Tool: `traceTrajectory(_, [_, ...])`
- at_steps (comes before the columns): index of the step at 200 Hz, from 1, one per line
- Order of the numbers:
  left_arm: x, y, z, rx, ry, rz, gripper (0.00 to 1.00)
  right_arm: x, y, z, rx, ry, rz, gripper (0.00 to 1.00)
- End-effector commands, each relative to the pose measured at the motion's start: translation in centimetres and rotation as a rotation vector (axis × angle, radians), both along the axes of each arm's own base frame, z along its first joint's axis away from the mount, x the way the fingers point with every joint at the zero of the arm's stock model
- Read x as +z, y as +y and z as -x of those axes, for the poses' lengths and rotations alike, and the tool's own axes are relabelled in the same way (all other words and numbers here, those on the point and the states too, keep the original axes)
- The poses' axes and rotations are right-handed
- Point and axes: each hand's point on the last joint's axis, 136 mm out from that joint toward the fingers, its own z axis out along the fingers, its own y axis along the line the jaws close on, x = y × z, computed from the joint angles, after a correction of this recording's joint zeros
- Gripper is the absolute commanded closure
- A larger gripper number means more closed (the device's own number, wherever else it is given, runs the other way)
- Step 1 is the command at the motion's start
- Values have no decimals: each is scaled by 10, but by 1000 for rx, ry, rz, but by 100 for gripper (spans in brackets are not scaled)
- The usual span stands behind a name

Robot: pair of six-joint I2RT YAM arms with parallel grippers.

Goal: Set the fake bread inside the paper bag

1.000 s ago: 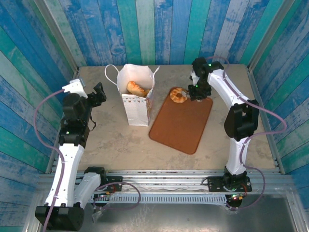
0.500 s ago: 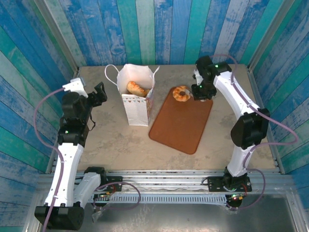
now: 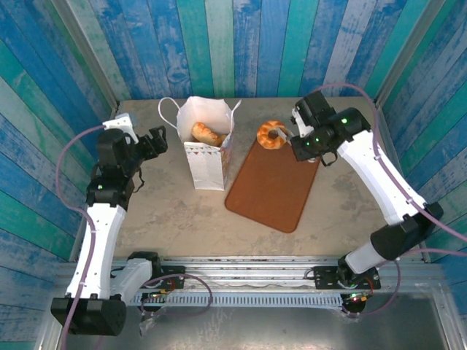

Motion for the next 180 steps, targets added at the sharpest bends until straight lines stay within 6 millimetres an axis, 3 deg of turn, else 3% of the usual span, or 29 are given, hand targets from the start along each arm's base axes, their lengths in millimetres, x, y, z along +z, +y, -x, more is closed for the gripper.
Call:
traceTrajectory(1, [1, -7, 0, -30, 36, 41, 6, 15, -11, 18, -4, -56, 26, 76])
traceTrajectory(74, [-17, -26, -12, -111, 124, 134, 6, 38, -16, 70, 72, -138, 12, 76])
traceTrajectory(156, [-23, -47, -38, -192, 115, 287, 0, 72, 2, 97, 166, -229, -96, 76])
traceTrajectory(180, [-29, -51, -47, -212, 136, 301, 4, 76, 5, 99, 168, -240, -111, 76])
